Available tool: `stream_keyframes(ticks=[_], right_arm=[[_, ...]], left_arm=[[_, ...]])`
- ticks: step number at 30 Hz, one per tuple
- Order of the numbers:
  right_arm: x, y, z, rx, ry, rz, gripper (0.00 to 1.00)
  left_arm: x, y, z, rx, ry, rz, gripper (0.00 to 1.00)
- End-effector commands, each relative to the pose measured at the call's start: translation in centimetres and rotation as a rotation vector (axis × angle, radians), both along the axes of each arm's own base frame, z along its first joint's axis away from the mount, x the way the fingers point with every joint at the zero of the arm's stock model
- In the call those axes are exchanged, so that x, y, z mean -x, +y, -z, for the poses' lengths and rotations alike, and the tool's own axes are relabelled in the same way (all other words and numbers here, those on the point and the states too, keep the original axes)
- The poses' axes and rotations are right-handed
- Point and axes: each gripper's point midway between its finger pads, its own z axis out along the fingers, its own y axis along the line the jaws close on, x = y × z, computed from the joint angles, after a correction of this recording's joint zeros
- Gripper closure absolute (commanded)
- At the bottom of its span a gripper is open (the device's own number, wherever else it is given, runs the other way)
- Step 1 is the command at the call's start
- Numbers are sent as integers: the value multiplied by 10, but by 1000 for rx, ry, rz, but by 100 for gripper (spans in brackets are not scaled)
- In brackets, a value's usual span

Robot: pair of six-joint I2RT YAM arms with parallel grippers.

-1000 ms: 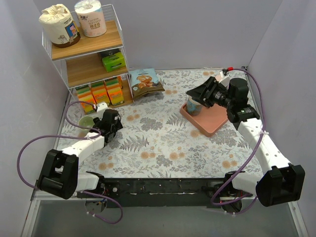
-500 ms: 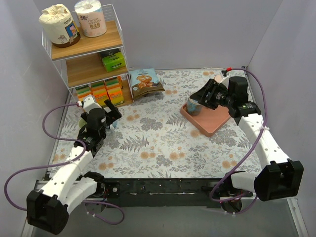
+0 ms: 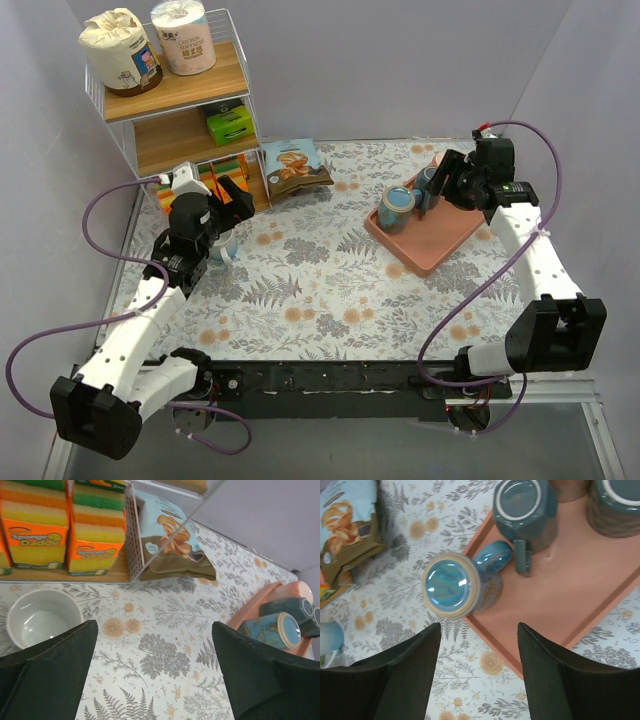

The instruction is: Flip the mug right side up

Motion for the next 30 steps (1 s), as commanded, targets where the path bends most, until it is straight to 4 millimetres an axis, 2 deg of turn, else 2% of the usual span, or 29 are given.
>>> stream_keyframes(ticks=[1,4,5,7,8,14,18,21,25,30], right_arm=[[-17,-26,8,106,-12,74,30],[-31,-36,25,159,21,101,31],[-36,-36,37,176,48,87,31],[-45,-37,44,188,59,79,31],[-49,-37,56,199,80,69,30],[-66,-43,83,246,92,65,32],[-75,-44,90,262,53,57,34],[-83,-39,88,248,5,35,35],[-92,-34,93,236,-4,17,36],[-94,-32,104,227,26,14,40]], left_arm=[[1,-34,-12,44,-2,182,2],[1,-44,-10,96,16,214,2],[2,-50,-13,114,9,242,2],[5,-59,-14,137,6,296,2],[6,-66,-18,147,-3,332,2],[5,-77,-24,147,6,395,2],[6,-77,-30,162,-7,398,2],[7,-78,-36,167,-25,403,2],[7,-78,-36,158,-24,408,2],[6,-78,-33,151,-18,408,2]])
